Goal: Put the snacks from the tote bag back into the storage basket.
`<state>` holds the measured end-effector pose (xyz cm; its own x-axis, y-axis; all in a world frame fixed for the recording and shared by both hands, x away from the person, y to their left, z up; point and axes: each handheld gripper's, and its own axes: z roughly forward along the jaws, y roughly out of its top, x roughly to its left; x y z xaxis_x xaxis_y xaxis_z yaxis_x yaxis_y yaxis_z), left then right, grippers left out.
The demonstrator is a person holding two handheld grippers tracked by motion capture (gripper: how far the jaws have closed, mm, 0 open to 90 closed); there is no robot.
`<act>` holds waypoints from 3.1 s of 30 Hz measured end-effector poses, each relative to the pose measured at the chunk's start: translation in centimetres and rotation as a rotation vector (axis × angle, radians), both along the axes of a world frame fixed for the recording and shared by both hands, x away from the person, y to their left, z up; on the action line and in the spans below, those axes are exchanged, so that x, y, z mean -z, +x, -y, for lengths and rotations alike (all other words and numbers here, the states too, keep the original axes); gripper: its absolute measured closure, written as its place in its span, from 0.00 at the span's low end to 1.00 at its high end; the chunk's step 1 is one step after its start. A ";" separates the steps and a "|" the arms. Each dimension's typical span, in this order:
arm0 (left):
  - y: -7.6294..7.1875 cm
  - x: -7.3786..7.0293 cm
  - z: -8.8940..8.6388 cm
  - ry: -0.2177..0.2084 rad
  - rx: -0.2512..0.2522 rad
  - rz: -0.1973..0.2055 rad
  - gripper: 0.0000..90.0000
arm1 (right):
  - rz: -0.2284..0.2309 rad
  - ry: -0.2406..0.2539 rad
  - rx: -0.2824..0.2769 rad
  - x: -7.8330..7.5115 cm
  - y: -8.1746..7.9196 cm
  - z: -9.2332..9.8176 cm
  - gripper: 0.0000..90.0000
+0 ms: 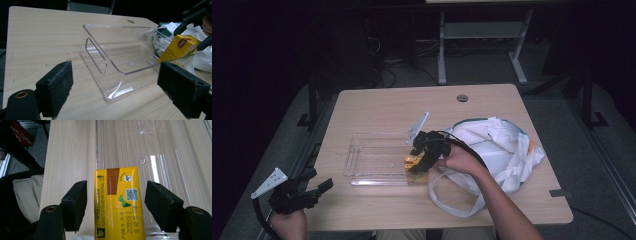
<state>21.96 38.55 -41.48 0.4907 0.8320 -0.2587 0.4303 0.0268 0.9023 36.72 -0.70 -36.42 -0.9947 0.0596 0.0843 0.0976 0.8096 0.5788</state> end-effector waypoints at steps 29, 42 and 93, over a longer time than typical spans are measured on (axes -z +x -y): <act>0.0 0.0 0.0 0.001 0.000 0.002 0.14 | 0.013 0.048 0.026 -1.5 0.0 1.7 0.39; 0.0 -0.1 0.0 0.001 -0.001 0.002 0.14 | 0.018 0.058 0.040 -2.0 0.0 2.5 0.39; 0.0 0.0 0.1 0.007 0.000 -0.001 0.14 | 0.013 0.087 0.129 -2.6 0.1 7.4 0.37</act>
<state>21.96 38.49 -41.47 0.4903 0.8340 -0.2533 0.4314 0.0203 0.9020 36.84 -8.13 -33.86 -0.9801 0.1805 0.0824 0.1903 0.7375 0.6480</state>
